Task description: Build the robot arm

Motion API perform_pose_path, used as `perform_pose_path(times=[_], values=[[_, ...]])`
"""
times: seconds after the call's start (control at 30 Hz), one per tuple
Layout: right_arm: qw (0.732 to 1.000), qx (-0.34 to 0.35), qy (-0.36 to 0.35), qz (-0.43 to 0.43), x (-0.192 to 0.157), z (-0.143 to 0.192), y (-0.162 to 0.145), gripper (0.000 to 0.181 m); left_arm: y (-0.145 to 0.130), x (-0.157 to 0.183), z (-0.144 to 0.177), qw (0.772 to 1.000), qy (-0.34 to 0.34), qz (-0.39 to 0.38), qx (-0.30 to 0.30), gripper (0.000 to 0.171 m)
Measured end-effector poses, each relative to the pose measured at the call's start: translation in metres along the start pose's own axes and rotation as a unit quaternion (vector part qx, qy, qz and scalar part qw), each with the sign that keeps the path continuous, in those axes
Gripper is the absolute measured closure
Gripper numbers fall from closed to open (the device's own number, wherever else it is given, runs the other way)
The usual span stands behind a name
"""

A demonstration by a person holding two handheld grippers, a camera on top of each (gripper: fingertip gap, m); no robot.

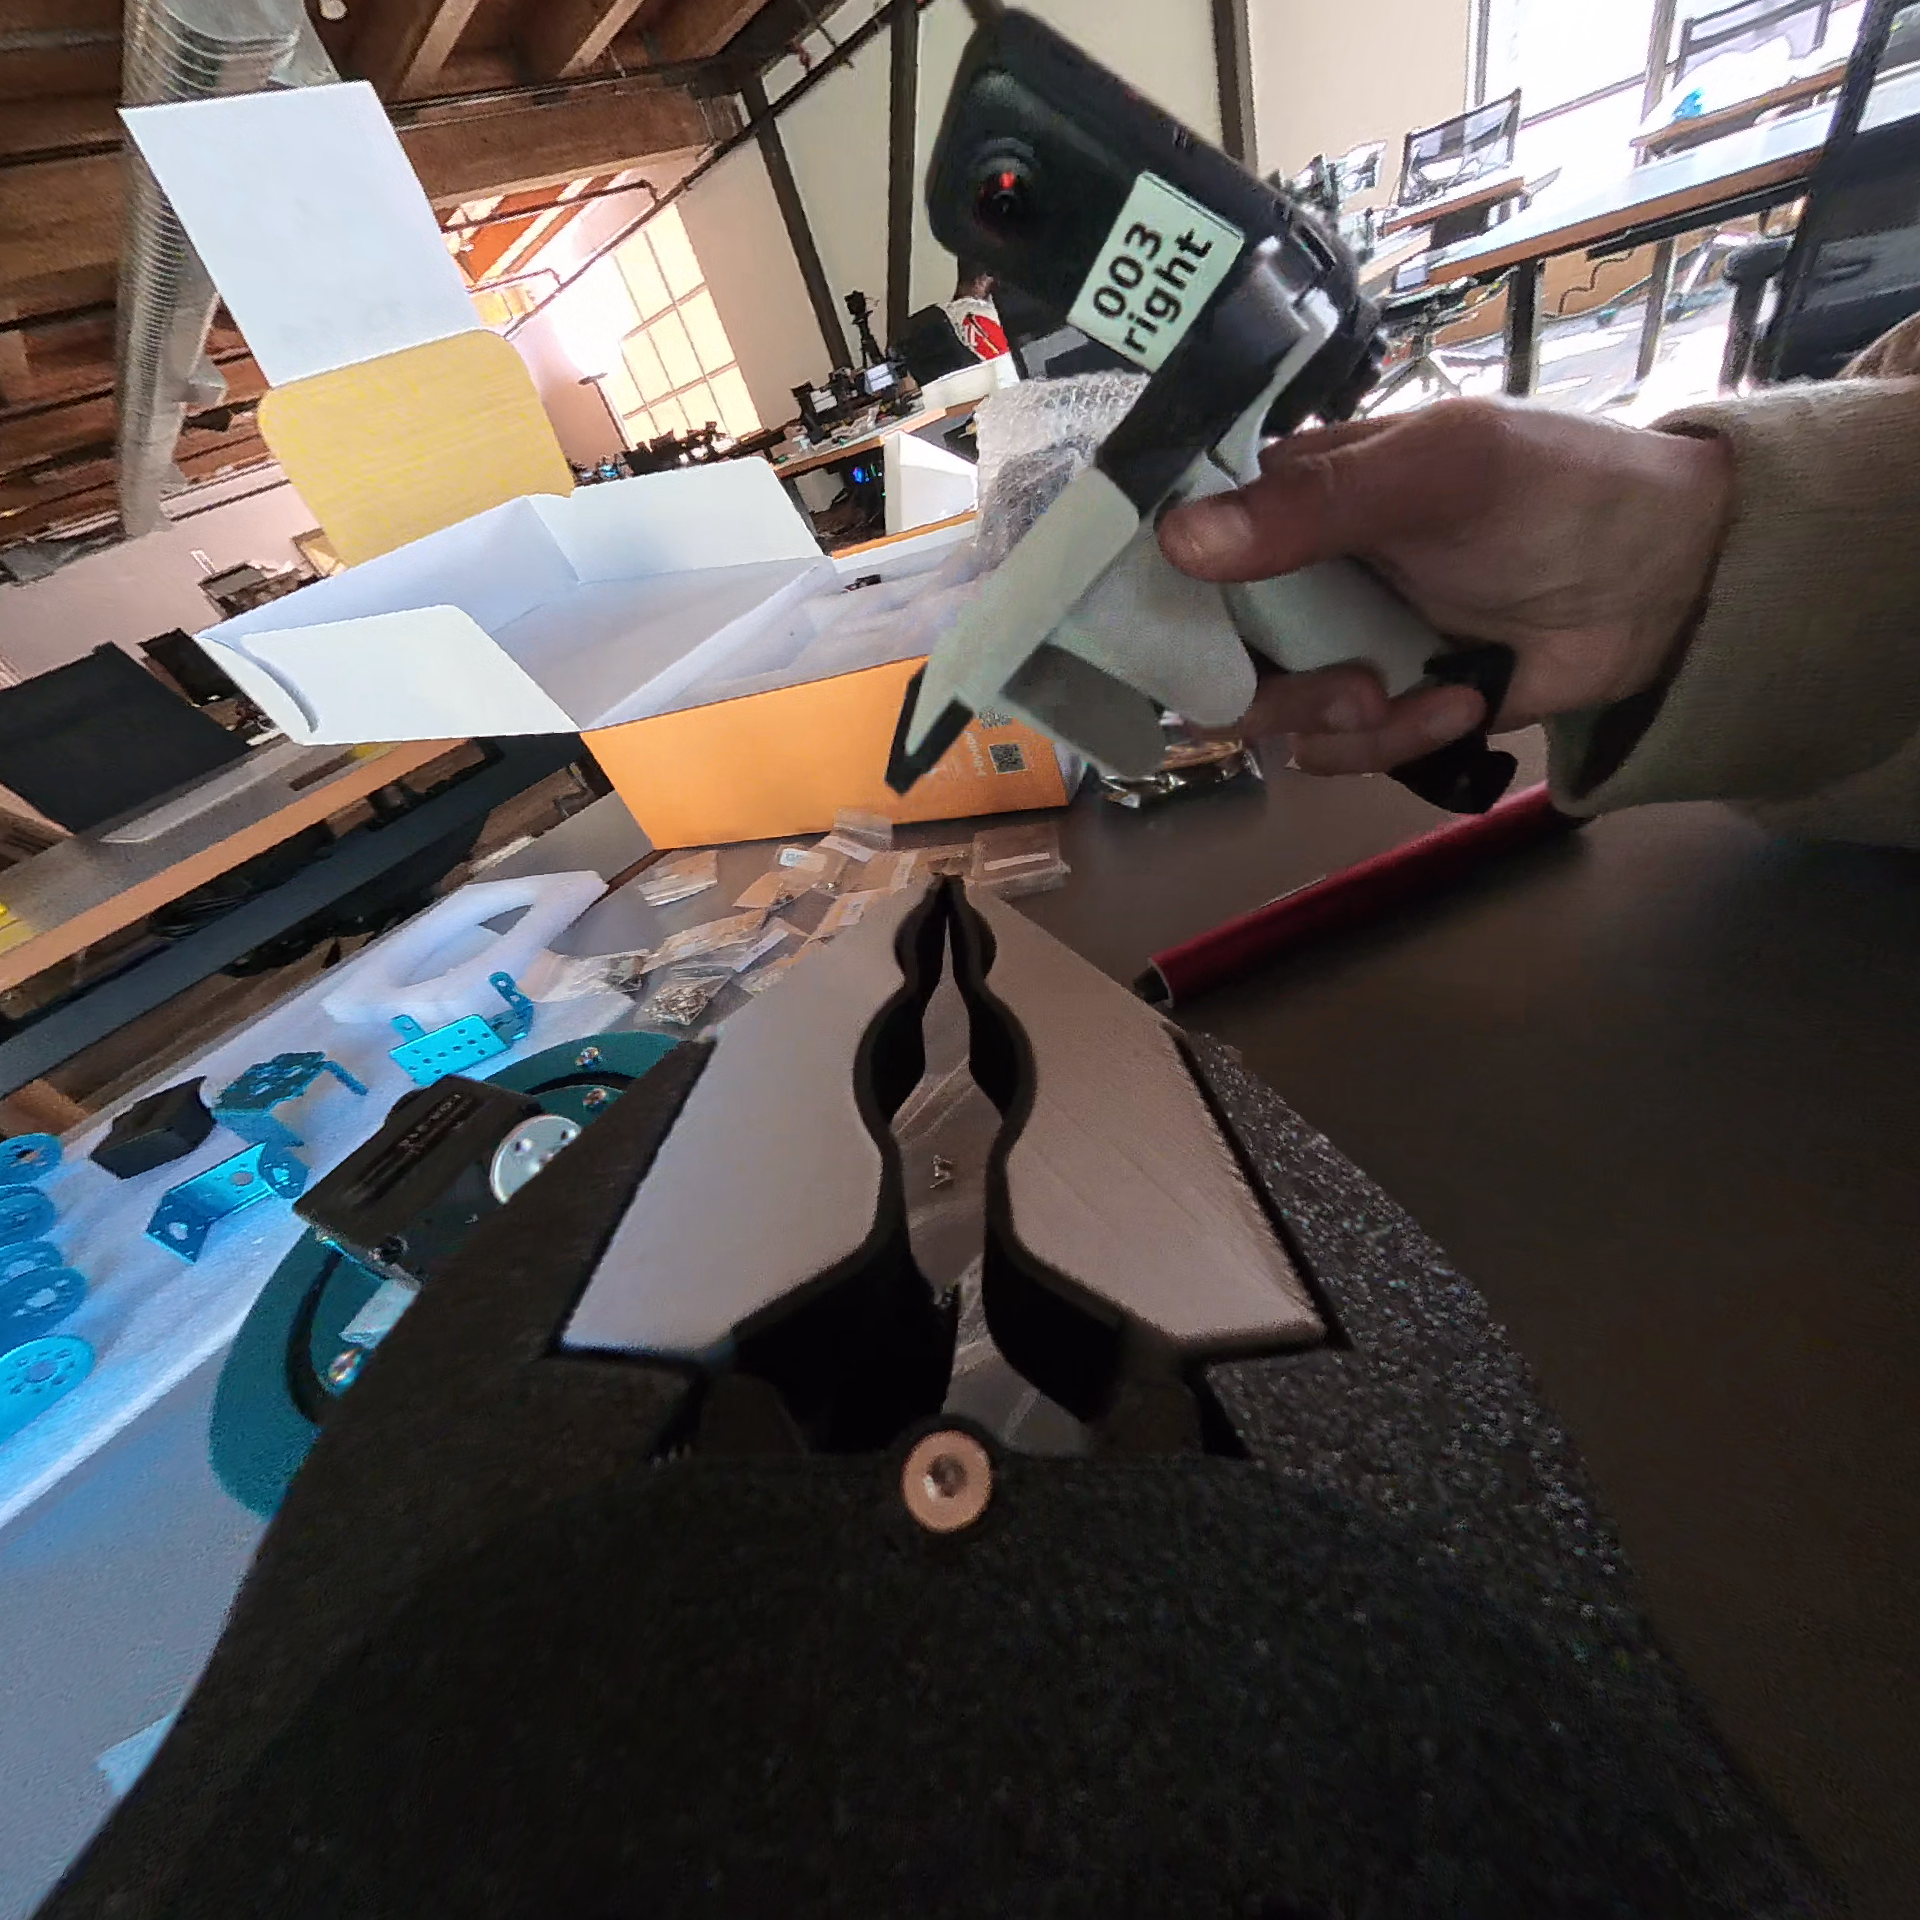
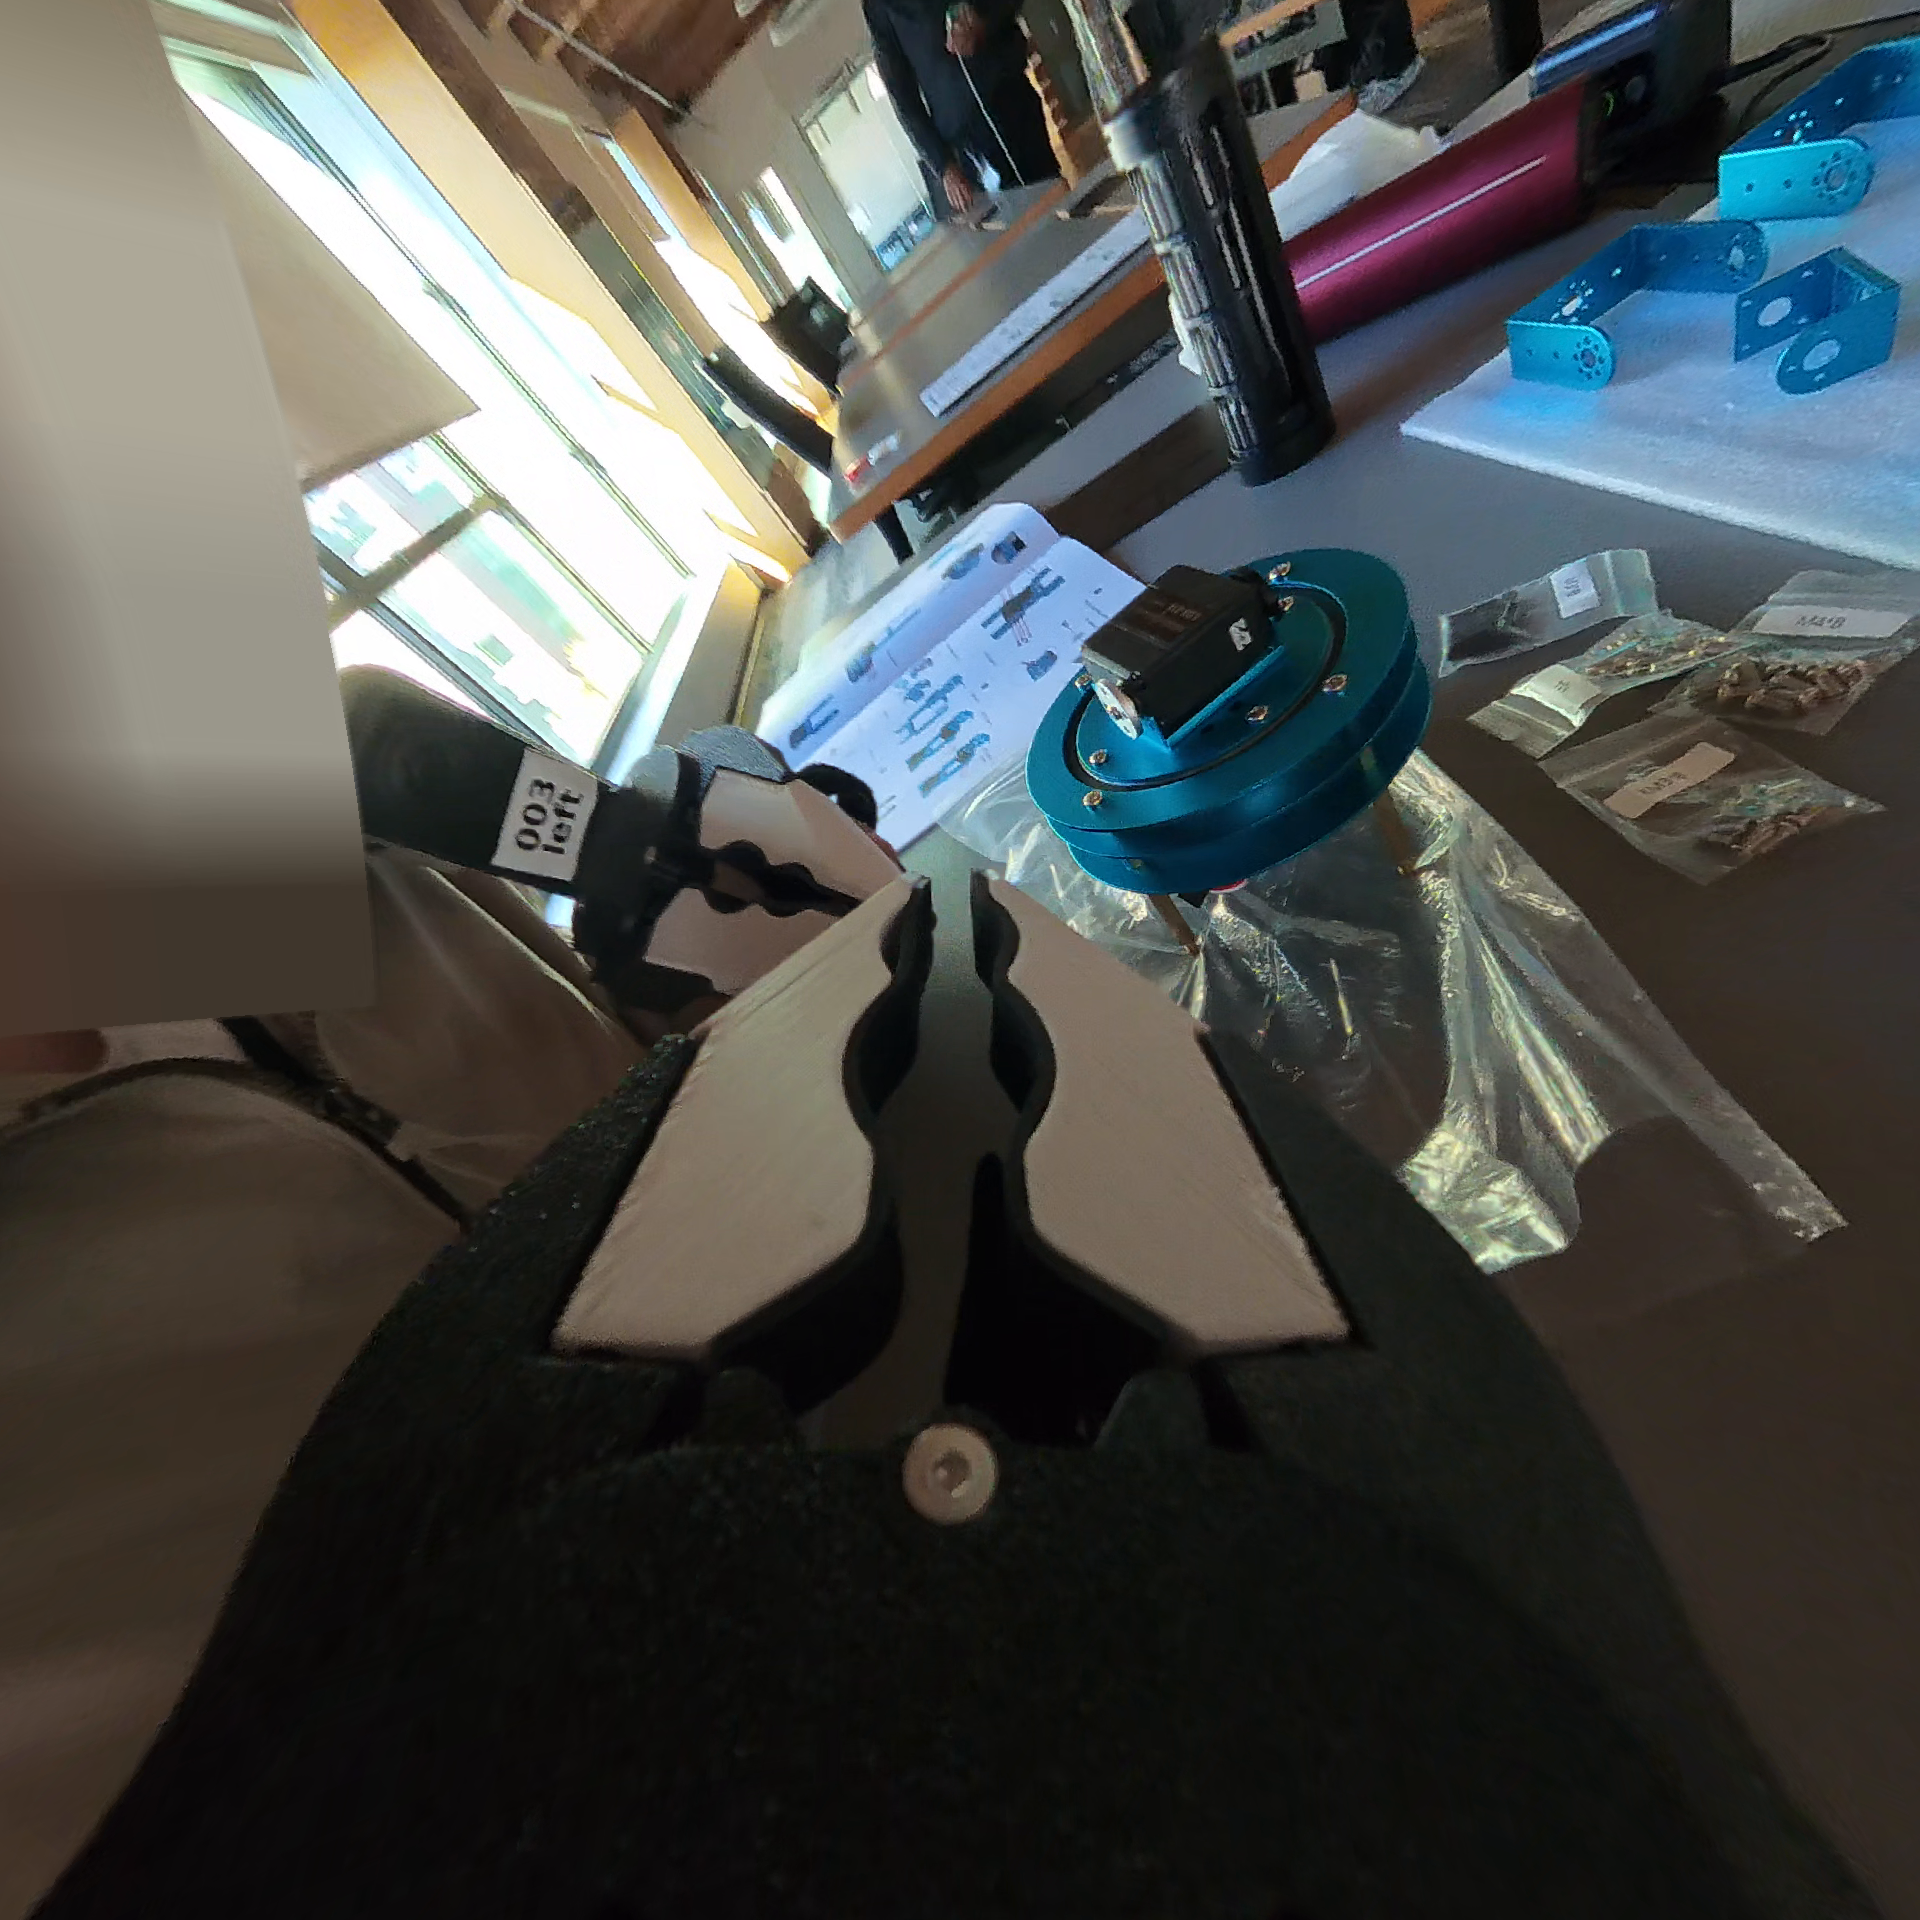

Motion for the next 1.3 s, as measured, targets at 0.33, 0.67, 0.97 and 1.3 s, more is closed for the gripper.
perform_pose_path(times=[0.33,0.67,0.97,1.3], values=[[0.946,-0.212,-0.203,0.136,0.039,0.004,-0.043,0.174,-0.032,-0.03,0.009,0.987,0.05,0.072,-0.135,0.171],[0.925,-0.242,-0.256,0.145,0.02,0.037,-0.055,0.151,-0.045,-0.025,0.02,0.972,0.023,0.142,-0.187,0.156],[0.905,-0.185,-0.352,0.149,-0.001,0.071,-0.112,0.132,-0.033,0.002,-0.007,0.971,-0.062,0.116,-0.197,0.153],[0.905,-0.194,-0.345,0.155,0.004,0.081,-0.134,0.163,-0.015,0.068,-0.08,0.929,-0.216,-0.132,-0.269,0.124]])
Point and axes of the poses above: each gripper's, where its closed fingertips meet, z back along the fingers, y out of its top, x = y × z across the jaws, the point moved 7 cm from there along z, back along the fingers, and after that the axes turned 4 degrees about -y, right-handed, at the moved point
